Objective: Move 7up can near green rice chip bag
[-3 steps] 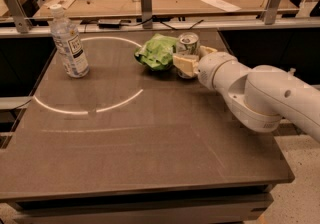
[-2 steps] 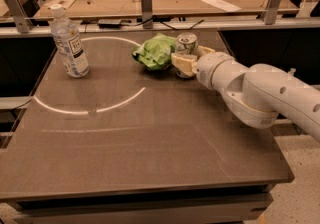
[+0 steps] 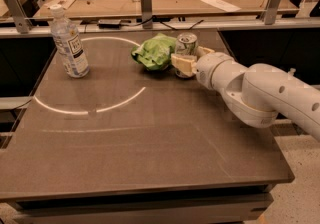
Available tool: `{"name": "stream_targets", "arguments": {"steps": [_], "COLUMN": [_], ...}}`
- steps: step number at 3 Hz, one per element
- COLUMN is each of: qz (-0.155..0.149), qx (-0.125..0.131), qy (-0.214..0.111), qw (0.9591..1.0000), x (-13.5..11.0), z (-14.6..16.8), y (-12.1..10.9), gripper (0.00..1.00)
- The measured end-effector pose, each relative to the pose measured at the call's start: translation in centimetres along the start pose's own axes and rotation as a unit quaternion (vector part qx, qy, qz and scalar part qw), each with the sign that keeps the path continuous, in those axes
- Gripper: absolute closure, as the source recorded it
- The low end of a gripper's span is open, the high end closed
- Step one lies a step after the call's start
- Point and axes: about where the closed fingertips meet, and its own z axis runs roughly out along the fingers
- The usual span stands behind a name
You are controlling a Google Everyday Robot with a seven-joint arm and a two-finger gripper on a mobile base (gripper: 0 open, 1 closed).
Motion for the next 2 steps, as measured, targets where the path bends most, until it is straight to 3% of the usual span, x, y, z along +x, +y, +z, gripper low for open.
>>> {"name": "stream_targets", "arguments": {"steps": [2], "qz": [0.0], "qx": [0.0], "qy": [0.0], "qw": [1.0], "x": [-0.03], "z": [0.0], "y": [0.0], "gripper": [0.38]}}
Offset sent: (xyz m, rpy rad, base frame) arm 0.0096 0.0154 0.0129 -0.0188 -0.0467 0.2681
